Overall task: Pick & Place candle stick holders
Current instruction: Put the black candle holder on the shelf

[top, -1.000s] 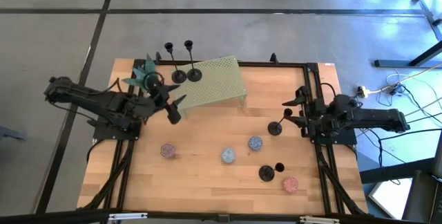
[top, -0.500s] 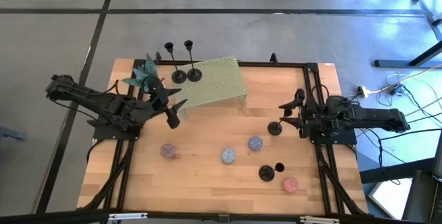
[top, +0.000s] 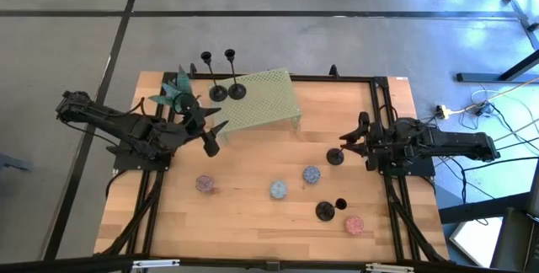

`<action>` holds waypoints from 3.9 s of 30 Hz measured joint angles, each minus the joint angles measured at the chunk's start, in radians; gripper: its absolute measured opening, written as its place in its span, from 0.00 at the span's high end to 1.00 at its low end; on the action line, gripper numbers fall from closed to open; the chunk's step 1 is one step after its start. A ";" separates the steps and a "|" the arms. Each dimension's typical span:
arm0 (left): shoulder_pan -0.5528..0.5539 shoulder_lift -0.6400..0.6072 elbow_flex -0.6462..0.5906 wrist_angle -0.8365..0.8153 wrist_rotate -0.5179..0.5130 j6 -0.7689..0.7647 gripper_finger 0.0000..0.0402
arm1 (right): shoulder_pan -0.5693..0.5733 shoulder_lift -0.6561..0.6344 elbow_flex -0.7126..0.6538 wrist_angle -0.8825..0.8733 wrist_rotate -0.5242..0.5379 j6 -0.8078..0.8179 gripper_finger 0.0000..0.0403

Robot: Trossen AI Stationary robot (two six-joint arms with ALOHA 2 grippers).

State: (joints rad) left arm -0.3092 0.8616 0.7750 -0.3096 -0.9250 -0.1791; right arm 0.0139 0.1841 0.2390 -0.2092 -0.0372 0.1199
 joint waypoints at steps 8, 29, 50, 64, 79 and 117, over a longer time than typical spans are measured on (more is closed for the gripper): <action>0.000 0.000 0.000 0.000 0.000 0.000 0.48 | 0.000 0.000 0.000 0.057 0.088 -0.003 0.76; 0.002 0.000 0.000 -0.001 -0.001 0.009 0.48 | 0.000 0.343 0.098 0.789 0.062 0.153 0.75; 0.003 0.000 0.000 0.005 0.000 0.009 0.48 | -0.257 1.058 0.909 0.511 0.183 -0.049 0.74; 0.003 0.000 0.000 0.038 0.000 0.044 0.48 | -0.417 1.442 1.198 0.493 -0.021 0.038 0.74; 0.003 0.000 0.000 0.037 0.002 0.044 0.48 | -0.464 1.635 1.390 0.368 -0.043 0.055 0.74; 0.003 0.000 0.000 0.044 0.002 0.045 0.48 | -0.472 1.688 1.389 0.372 -0.045 0.030 0.74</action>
State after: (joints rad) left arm -0.3058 0.8617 0.7746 -0.2652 -0.9226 -0.1345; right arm -0.4583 1.8720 1.6279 0.1628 -0.0818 0.1497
